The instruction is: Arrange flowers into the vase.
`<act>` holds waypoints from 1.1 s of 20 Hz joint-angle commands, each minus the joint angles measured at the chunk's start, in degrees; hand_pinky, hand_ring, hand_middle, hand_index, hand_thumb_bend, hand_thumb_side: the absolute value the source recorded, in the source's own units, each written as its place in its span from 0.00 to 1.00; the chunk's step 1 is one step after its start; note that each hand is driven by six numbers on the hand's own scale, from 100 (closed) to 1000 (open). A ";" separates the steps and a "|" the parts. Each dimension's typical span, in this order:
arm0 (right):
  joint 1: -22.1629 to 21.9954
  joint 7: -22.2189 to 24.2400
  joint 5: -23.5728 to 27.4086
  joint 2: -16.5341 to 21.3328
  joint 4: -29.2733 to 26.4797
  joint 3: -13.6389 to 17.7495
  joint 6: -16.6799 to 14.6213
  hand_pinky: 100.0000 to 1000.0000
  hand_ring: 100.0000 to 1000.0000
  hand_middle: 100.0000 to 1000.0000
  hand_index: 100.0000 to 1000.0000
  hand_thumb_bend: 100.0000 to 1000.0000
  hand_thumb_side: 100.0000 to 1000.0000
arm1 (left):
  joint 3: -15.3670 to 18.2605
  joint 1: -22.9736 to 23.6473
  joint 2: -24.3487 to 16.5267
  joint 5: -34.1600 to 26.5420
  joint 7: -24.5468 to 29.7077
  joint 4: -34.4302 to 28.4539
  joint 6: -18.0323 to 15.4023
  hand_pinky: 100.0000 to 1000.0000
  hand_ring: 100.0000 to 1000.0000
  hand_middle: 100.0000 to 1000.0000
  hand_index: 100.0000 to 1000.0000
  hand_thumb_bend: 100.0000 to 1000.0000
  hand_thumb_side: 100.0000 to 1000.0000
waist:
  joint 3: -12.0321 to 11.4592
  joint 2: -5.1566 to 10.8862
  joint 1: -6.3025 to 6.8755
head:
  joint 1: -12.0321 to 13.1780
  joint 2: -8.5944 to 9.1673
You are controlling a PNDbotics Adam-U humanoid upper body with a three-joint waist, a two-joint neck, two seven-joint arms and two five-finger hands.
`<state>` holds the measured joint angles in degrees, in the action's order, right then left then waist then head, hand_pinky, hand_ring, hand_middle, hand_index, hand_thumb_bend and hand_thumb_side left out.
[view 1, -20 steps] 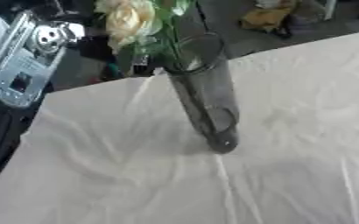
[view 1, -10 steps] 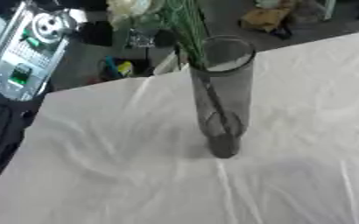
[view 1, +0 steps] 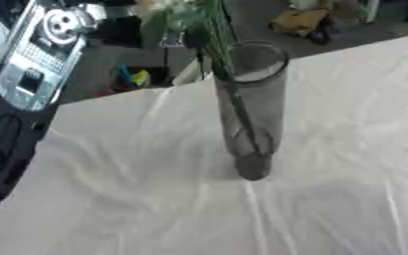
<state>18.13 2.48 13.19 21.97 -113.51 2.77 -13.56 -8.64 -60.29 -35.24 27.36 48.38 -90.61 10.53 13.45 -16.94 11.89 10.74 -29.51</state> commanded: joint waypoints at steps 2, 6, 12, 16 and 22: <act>0.45 0.09 -0.28 1.14 -1.08 -0.08 0.23 0.65 0.49 0.45 0.73 0.00 1.00 | -0.38 -1.93 -0.46 0.39 0.21 0.15 -0.37 0.91 0.90 0.93 1.00 0.79 1.00 | 0.13 1.59 -0.36 | 0.43 0.25; 0.50 0.16 -0.41 1.24 -1.08 -0.15 0.41 0.65 0.49 0.45 0.73 0.00 1.00 | -0.89 -2.42 -0.09 1.10 0.35 0.68 -0.81 0.92 0.90 0.93 1.00 0.83 1.00 | 0.24 1.65 0.00 | 0.52 0.16; 0.50 0.32 -0.43 1.52 -1.08 -0.33 0.63 0.65 0.49 0.45 0.73 0.00 1.00 | -1.70 -3.56 -0.01 2.70 2.76 2.25 -1.84 0.93 0.91 0.93 0.91 0.88 1.00 | 0.42 1.89 0.70 | 0.73 -0.16; 0.40 0.42 -0.44 1.73 -1.08 -0.42 0.78 0.65 0.49 0.45 0.73 0.00 1.00 | -2.41 -4.33 -0.34 3.25 3.54 4.09 -3.18 0.92 0.90 0.90 0.84 0.89 1.00 | 0.43 2.23 1.03 | 0.92 -0.50; 0.04 0.40 -0.41 1.75 -1.08 -0.42 1.01 0.65 0.49 0.45 0.73 0.00 1.00 | -6.29 -4.80 -1.08 2.44 3.58 7.72 -8.38 0.92 0.89 0.89 0.96 0.99 1.00 | 0.25 2.81 1.06 | 1.11 -0.95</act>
<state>17.80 2.90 12.92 22.50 -113.51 2.40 -12.65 -14.26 -63.78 -34.27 30.23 51.99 -83.14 3.37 13.77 -16.22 12.71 11.56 -29.84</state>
